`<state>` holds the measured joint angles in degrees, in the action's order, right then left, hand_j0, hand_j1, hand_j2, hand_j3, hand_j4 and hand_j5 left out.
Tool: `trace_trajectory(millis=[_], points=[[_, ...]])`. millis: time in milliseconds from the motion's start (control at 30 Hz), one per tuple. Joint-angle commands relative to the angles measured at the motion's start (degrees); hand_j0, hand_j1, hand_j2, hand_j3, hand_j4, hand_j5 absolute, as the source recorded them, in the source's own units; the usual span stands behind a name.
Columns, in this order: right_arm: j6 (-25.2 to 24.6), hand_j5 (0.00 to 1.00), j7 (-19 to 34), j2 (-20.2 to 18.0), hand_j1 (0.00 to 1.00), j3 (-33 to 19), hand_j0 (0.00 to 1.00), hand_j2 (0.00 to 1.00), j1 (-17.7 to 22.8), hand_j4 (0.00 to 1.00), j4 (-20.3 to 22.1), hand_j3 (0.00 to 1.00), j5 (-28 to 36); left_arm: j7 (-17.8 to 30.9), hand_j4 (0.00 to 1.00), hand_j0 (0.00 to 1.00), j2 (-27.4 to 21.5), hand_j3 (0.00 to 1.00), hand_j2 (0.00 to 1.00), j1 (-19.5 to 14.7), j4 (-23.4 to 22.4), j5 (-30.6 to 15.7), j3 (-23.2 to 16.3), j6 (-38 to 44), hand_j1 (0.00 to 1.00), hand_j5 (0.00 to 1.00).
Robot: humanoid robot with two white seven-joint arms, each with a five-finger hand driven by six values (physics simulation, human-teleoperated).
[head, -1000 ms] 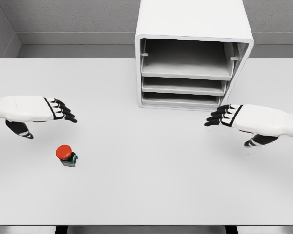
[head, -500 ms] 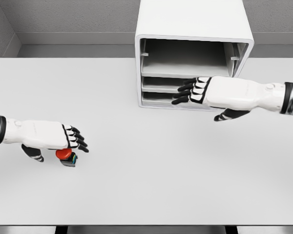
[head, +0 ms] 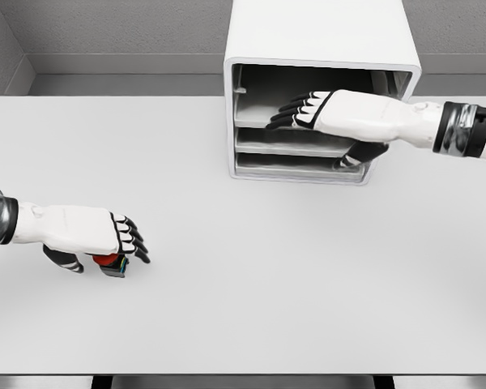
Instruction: Slide open multi-storey tabletop storage cabinets and put open load switch and slide close multi-storey tabletop storage cabinets
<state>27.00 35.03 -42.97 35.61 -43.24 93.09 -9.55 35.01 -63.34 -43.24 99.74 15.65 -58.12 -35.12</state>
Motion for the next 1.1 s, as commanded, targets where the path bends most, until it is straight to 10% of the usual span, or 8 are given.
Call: trace_trajectory(millis=[0,533,1067], points=[[-4.6,1.00,0.0,1.0,1.00,1.1,1.00,1.00,0.0,1.00,-0.7,1.00,-0.3,0.0,0.77,0.77,0.0,0.77,0.77,0.0,0.1,-0.3,0.0,0.1,0.77,0.77],[-12.5,1.00,0.0,4.5,1.00,3.9,1.00,1.00,-2.5,1.00,-3.8,1.00,-5.6,0.0,0.48,0.48,0.0,0.48,0.48,-0.1,0.2,-0.3,0.0,0.1,0.48,0.48],[-11.8,1.00,0.0,4.2,1.00,6.6,1.00,1.00,-2.6,1.00,-2.5,1.00,-6.1,0.0,0.45,0.45,-0.5,0.45,0.45,-4.5,1.2,-1.8,0.3,0.1,0.45,0.45]])
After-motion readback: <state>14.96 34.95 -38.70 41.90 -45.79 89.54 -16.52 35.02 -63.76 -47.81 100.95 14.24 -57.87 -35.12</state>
